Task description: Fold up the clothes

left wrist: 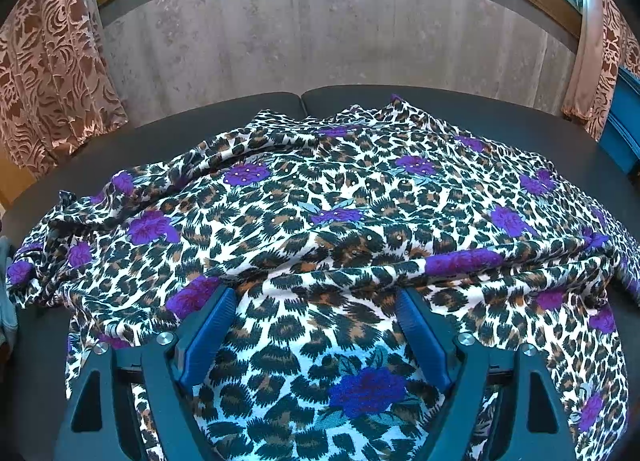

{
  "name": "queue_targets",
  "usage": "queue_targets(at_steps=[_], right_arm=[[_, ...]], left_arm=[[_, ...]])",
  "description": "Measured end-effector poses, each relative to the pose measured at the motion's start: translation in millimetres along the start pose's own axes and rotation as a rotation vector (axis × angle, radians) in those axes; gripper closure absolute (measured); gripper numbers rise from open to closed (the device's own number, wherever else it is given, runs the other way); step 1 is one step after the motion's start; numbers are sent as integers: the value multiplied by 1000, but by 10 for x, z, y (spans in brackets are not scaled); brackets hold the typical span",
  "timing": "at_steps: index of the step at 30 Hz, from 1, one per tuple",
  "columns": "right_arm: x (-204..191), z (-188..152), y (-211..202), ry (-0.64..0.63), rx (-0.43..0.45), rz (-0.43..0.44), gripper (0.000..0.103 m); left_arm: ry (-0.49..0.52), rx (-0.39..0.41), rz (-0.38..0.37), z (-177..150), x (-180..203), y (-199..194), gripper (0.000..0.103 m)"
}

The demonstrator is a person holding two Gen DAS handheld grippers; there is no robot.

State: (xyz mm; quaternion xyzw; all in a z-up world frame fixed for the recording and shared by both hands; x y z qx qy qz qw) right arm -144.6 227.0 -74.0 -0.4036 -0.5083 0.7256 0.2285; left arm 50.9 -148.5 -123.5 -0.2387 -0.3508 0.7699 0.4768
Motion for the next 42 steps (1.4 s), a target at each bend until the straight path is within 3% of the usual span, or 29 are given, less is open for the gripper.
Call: queue_targets(at_steps=[2, 4, 7, 10, 13, 17, 21, 25, 27, 30, 32, 36, 39, 42], right_arm=[[-14, -330, -7, -7, -37, -23, 6], [-5, -665, 8, -3, -73, -40, 5], [52, -823, -106, 56, -3, -61, 5], [47, -619, -390, 98, 183, 3, 5], [25, -207, -387, 100, 268, 20, 5], [66, 189, -61, 113, 251, -98, 5], [192, 422, 238, 120, 248, -227, 2], [302, 759, 344, 96, 290, -352, 0], [373, 978, 371, 87, 319, -372, 0], [531, 1321, 397, 114, 349, -389, 0], [634, 1551, 398, 137, 376, -413, 0], [726, 2000, 399, 147, 366, -449, 0], [427, 2281, 403, 110, 360, -465, 0], [-224, 2369, 346, -20, 435, -340, 0]], left_arm=[[1, -1, 2, -3, 4, -2, 19], [2, -3, 4, 0, 6, -1, 19], [-1, -16, -1, 17, -2, 0, 19], [2, -38, -2, 56, -12, -21, 24], [-13, -20, -17, 120, -60, -122, 27], [-9, 28, -39, 335, -87, -224, 27], [39, 25, -45, 606, 41, -37, 27], [152, 19, -1, 829, 261, 299, 27], [190, -1, 44, 874, 322, 483, 27], [116, -19, 57, 951, 207, 721, 20], [15, -45, 33, 1024, 52, 822, 16], [-70, -55, 42, 1102, -157, 811, 31], [-137, -1, 30, 1069, -421, 663, 31], [-179, 29, 55, 1049, -697, 592, 32]])
Point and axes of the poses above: each gripper's, at about its wrist camera, not at the fingertips, and y roughly the way its jaws point, x to its right, z to its top, the point moved 1 cm from there along y, roughly the way its jaws point
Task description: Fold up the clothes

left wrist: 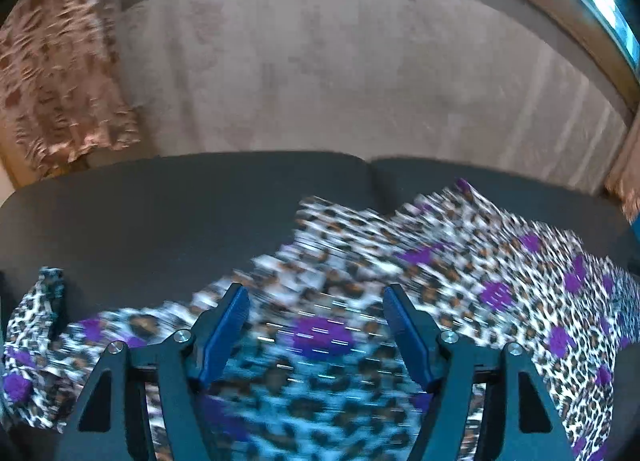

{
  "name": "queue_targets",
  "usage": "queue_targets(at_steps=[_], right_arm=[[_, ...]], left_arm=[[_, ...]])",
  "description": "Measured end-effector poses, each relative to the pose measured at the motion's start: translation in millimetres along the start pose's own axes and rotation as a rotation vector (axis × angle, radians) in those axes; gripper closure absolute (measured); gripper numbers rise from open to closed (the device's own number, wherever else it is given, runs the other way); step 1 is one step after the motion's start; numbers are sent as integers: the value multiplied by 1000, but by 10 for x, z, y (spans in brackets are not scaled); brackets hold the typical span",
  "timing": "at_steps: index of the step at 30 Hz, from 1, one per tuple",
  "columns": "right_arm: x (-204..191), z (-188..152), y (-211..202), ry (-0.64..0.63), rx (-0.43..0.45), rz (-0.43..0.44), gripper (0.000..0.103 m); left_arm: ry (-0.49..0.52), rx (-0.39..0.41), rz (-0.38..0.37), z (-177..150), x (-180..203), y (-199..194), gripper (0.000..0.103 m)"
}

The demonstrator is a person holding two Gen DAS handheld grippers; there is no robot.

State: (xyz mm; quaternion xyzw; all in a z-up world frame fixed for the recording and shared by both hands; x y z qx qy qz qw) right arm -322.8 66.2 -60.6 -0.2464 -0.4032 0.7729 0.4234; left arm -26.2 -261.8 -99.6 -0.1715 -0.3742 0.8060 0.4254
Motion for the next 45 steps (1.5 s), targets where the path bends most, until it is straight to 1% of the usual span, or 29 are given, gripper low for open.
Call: queue_targets(at_steps=[2, 5, 6, 7, 8, 9, 10, 11, 13, 15, 17, 18, 19, 20, 21, 22, 23, 25, 27, 29, 33, 35, 37, 38, 40, 41, 42, 43, 45], right_arm=[[-407, 13, -67, -50, 14, 125, 0], [-1089, -88, -22, -136, -14, 282, 0], [-1334, -186, 0, -159, -29, 319, 0], [-1526, -296, 17, -182, -40, 340, 0], [-1631, -398, 66, -199, -51, 345, 0], [-1700, -480, 154, -212, -65, 348, 0], [-1767, -534, 223, -219, -75, 347, 0], [-1825, -548, 268, -226, -66, 328, 0], [-1915, -547, 340, -250, -20, 267, 0], [-1970, -518, 397, -272, 9, 218, 0], [-1993, -478, 447, -282, 33, 192, 0], [-1977, -452, 468, -270, 37, 188, 0], [-1952, -436, 470, -264, 41, 182, 0], [-1927, -435, 461, -266, 42, 174, 0], [-1900, -445, 458, -269, 45, 169, 0], [-1863, -458, 449, -268, 48, 172, 0], [-1828, -468, 438, -263, 48, 180, 0], [-1761, -489, 420, -259, 45, 188, 0], [-1702, -514, 398, -265, 45, 195, 0], [-1690, -511, 445, -262, 48, 213, 0], [-1564, -524, 399, -256, 44, 225, 0], [-1550, -454, 343, -273, 41, 224, 1], [-1567, -333, 157, -284, 90, 224, 1], [-1596, -257, 112, -298, 110, 226, 1], [-1669, -121, 87, -344, 134, 212, 1], [-1704, -66, 110, -374, 135, 196, 1], [-1740, -7, 152, -404, 129, 177, 1], [-1768, 54, 204, -433, 119, 156, 1], [-1852, 132, 393, -479, 92, 106, 1]], left_arm=[[-1, -2, 24, 10, -127, 16, 32], [35, -8, 92, 31, -240, 90, 31], [48, -20, 122, 19, -284, 143, 31], [54, -34, 144, -5, -327, 212, 29], [49, -32, 145, -27, -388, 233, 26], [30, -25, 136, -38, -462, 237, 20], [8, -29, 135, -38, -532, 269, 18], [-17, -34, 130, -32, -602, 299, 17], [-65, -42, 122, 16, -744, 370, 16], [-92, -45, 139, 91, -862, 449, 13], [-97, -49, 164, 183, -911, 497, 13], [-96, -51, 177, 232, -924, 516, 15], [-98, -49, 195, 275, -921, 517, 20], [-109, -32, 204, 300, -898, 452, 34], [-126, -1, 200, 312, -871, 345, 36], [-136, 32, 175, 308, -831, 238, 35], [-130, 56, 141, 303, -784, 165, 34], [-66, 69, 102, 266, -616, 91, 34], [1, 69, 89, 204, -458, 89, 34], [54, 74, 92, 140, -332, 103, 34], [71, 72, 90, 264, -305, 136, 34], [72, 69, 96, 355, -325, 176, 34], [62, 49, 118, 488, -405, 298, 34], [67, 15, 111, 546, -414, 389, 36], [86, -74, 57, 625, -395, 585, 36], [99, -118, 17, 639, -371, 675, 35], [115, -153, -6, 647, -341, 755, 35], [129, -163, -8, 665, -315, 808, 34], [146, -153, 1, 729, -278, 878, 32]])
Point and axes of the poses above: each gripper's, at about its wrist camera, not at the fingertips, and y roughly the way its jaws point, x to its right, z to its top, the point moved 1 cm from there along y, roughly the way its jaws point
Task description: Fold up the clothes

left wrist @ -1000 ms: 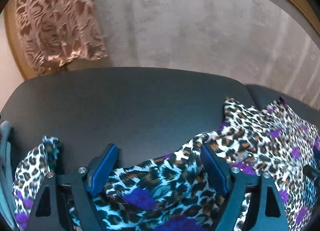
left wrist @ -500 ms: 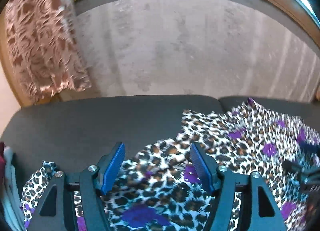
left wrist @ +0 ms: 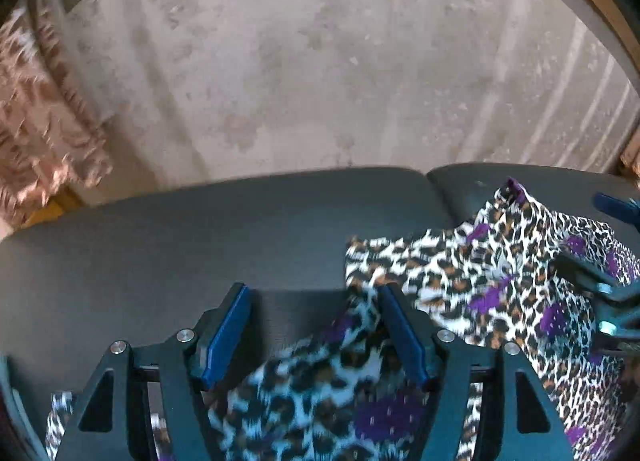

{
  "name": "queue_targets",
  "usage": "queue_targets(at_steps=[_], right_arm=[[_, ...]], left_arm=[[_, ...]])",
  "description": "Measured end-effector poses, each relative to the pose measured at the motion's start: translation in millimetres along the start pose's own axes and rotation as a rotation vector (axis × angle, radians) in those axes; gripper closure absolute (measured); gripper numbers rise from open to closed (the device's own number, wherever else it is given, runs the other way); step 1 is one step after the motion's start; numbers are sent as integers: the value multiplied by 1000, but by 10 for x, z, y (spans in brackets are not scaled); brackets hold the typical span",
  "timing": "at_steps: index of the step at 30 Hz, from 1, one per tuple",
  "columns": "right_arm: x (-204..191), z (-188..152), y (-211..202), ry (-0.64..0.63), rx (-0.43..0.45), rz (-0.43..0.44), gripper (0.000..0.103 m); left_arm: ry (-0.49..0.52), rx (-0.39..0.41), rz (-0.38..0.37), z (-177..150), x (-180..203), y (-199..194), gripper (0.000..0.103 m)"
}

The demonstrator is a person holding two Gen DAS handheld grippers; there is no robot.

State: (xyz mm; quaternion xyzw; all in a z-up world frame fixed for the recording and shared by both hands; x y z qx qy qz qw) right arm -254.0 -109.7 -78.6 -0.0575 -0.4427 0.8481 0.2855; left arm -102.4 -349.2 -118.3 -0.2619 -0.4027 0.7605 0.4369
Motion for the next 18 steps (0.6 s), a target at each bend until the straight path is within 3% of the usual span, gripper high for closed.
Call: queue_targets(at_steps=[2, 4, 6, 10, 12, 15, 18], right_arm=[[-41, 74, 243, 0, -20, -16, 0], [-35, 119, 454, 46, -25, -16, 0], [124, 79, 549, 188, -9, 5, 0], [345, -7, 563, 329, 15, -10, 0], [333, -35, 556, 319, 12, -10, 0], [332, -105, 489, 305, 15, -23, 0], [206, 60, 615, 311, 16, -8, 0]], left_arm=[[11, 20, 47, 84, 39, 57, 35], [9, 72, 208, 172, 124, 116, 45], [22, 106, 337, 210, 188, 254, 48], [95, 132, 440, 263, 322, 367, 49], [102, 141, 442, 266, 306, 332, 48], [5, 224, 436, 176, 130, -2, 50], [-68, 284, 325, -64, 72, -418, 50]])
Point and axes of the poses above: each gripper's, at about its wrist camera, not at the fingertips, and y roughly the way its jaws point, x to its right, z to its top, the point moved 1 cm from there along y, roughly the way its jaws point
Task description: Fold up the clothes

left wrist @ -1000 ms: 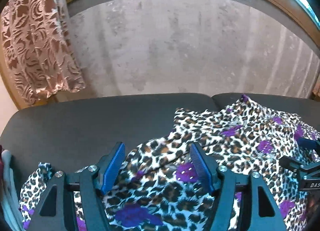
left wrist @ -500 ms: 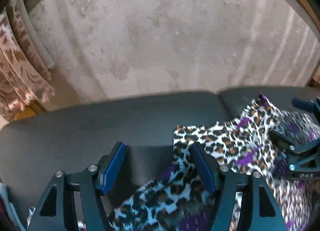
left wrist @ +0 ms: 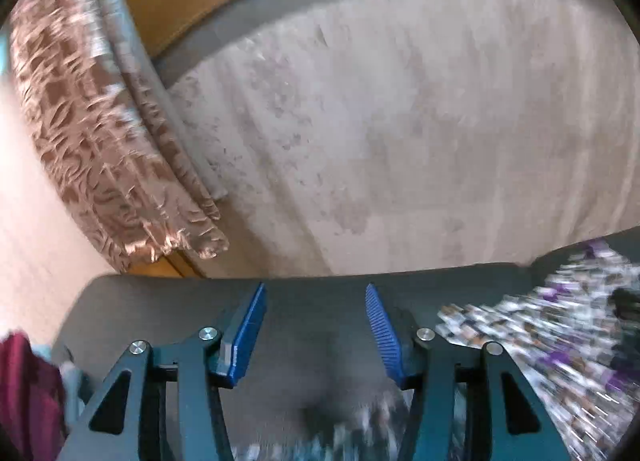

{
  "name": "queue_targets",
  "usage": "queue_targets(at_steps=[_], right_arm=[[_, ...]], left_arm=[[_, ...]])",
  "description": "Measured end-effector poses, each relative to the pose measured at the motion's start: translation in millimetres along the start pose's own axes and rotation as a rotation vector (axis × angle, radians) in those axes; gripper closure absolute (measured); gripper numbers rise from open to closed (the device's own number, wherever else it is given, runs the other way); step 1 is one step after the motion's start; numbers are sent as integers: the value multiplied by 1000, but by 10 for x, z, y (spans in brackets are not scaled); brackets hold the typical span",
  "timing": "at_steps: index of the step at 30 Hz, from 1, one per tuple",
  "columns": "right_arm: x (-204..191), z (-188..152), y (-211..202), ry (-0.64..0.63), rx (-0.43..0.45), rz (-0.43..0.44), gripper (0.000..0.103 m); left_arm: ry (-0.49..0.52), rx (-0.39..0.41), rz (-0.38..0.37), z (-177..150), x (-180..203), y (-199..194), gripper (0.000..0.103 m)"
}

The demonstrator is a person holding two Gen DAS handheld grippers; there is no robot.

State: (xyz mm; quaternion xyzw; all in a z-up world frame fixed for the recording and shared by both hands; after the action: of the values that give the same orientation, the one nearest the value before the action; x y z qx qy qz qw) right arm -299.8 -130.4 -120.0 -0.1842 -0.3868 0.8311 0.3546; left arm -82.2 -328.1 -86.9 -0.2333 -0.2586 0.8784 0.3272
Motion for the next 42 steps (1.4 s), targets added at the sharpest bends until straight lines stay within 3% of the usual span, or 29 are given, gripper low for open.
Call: queue_targets(at_steps=[2, 6, 11, 17, 22, 26, 29, 34, 39, 42], right_arm=[[-150, 105, 153, -5, -11, -1, 0], [-286, 204, 93, -30, -92, 10, 0], [100, 29, -655, 35, 38, 53, 0], [1407, -746, -1551, 243, 65, 20, 0], [3020, -1735, -2146, 619, 94, -175, 0], [3757, -2299, -2371, 813, 107, -276, 0], [3865, -2397, -2331, 792, 82, -270, 2], [3727, -2319, -1996, 715, 5, -255, 1], [3438, -2143, -1645, 501, -142, -420, 0], [3413, -2103, -1599, 488, -159, -410, 0]], left_arm=[[-48, -25, -135, -202, -57, -323, 50], [11, -55, -273, -778, 112, -847, 49], [18, -134, -344, -1364, 195, -1203, 46], [-64, -188, -354, -1661, 28, -1258, 31], [-44, -180, -326, -1704, 96, -1261, 26], [-44, -179, -339, -1699, 120, -1235, 23], [-42, -179, -339, -1676, 135, -1215, 23], [-41, -176, -331, -1680, 116, -1244, 22], [-45, -174, -332, -1691, 89, -1253, 21], [-50, -173, -336, -1693, 83, -1256, 21]])
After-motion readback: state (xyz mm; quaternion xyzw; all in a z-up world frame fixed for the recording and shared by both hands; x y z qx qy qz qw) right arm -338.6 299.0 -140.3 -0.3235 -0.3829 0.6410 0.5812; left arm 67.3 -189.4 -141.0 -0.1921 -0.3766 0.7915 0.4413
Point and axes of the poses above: each gripper's, at about its wrist camera, not at the fingertips, and y roughly the way its jaws point, x to its right, z to its top, the point moved 1 cm from there along y, roughly the way its jaws point
